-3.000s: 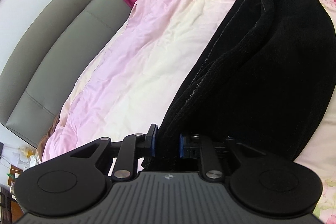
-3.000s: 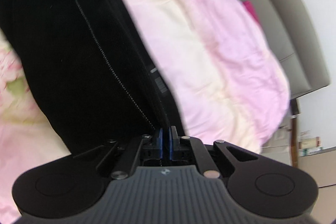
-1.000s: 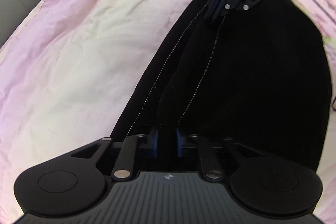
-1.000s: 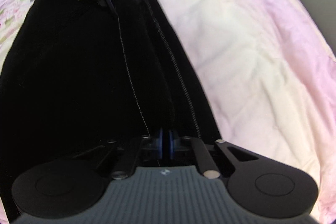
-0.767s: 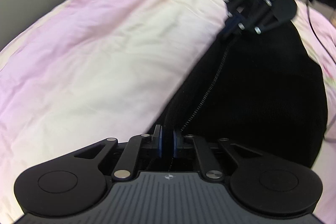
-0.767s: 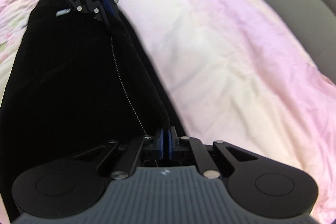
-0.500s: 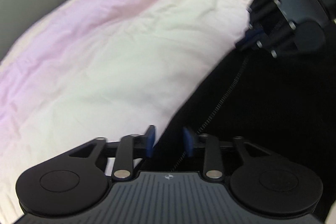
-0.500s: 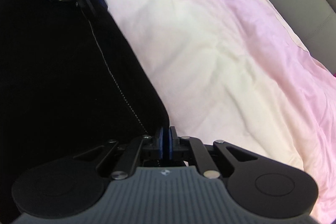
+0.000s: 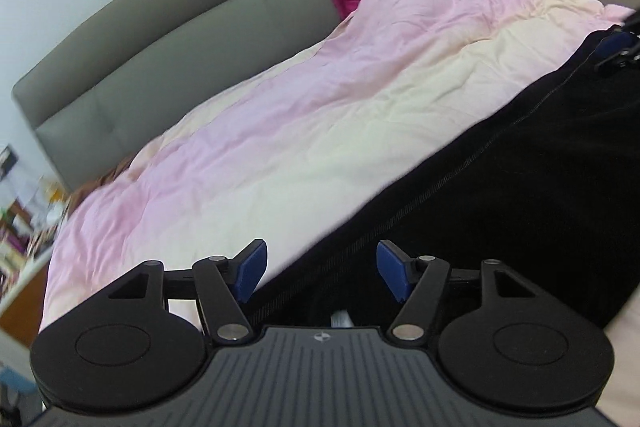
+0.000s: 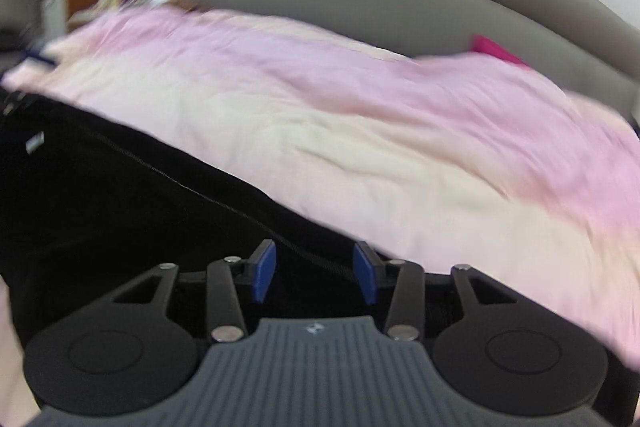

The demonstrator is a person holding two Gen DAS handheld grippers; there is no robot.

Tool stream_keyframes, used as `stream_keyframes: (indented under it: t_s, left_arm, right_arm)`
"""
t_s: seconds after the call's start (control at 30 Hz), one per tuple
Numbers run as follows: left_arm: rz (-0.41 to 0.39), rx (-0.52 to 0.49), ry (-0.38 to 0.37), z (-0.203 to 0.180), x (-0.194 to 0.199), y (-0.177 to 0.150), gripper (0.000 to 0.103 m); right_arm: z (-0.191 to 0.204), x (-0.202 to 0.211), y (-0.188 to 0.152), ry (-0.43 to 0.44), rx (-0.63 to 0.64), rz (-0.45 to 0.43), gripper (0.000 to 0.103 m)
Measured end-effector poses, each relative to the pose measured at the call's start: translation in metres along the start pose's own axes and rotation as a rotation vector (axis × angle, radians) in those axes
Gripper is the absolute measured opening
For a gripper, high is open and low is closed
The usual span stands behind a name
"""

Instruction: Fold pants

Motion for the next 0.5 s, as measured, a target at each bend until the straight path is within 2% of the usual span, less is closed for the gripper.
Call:
stream_keyframes:
  t_s: [0.07, 0.13, 0.2, 0.27, 0.33, 0.37, 0.43, 0.5]
  left_arm:
    - [0.025, -0.003, 0.024, -0.001, 0.019, -0.024, 0.074]
    - [0.05, -0.003, 0.072, 0.006, 0.035, -0.046, 0.074]
    - [0.089, 0.077, 0.101, 0.018, 0.045, -0.068, 0.074]
    - [0.112, 0.198, 0.106, 0.029, 0.053, -0.09, 0.075]
    - [0.12, 0.301, 0.104, 0.035, 0.059, -0.107, 0.075]
    - [0.129, 0.332, 0.103, 0.036, 0.062, -0.113, 0.075]
    - [0.135, 0.352, 0.11, 0.038, 0.067, -0.114, 0.075]
    - [0.123, 0.34, 0.127, 0.04, 0.075, -0.11, 0.075]
  right_arm:
    - [-0.019, 0.036, -0.03, -0.033, -0.124, -0.023, 0.042]
    - [-0.035, 0.067, -0.061, -0.103, -0.19, -0.037, 0.042]
    - [-0.056, 0.092, -0.095, -0.17, -0.296, -0.058, 0.044]
    - [-0.076, 0.11, -0.123, -0.195, -0.46, -0.072, 0.044]
    - [-0.086, 0.112, -0.14, -0.168, -0.606, -0.058, 0.044]
    - [-0.087, 0.114, -0.14, -0.146, -0.635, -0.074, 0.044]
    - [-0.087, 0.113, -0.143, -0.144, -0.66, -0.07, 0.044]
    - [-0.087, 0.105, -0.147, -0.129, -0.743, -0.058, 0.044]
Point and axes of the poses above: each gripper's, at about its wrist camera, not at the fingertips, and x roughly against the way its jaws point, z to its left, y to its top, the point moved 10 cm from there along -x, roughly the way its jaws point, and after that the axes turned 10 degrees about -x, right-handed, at the moved point
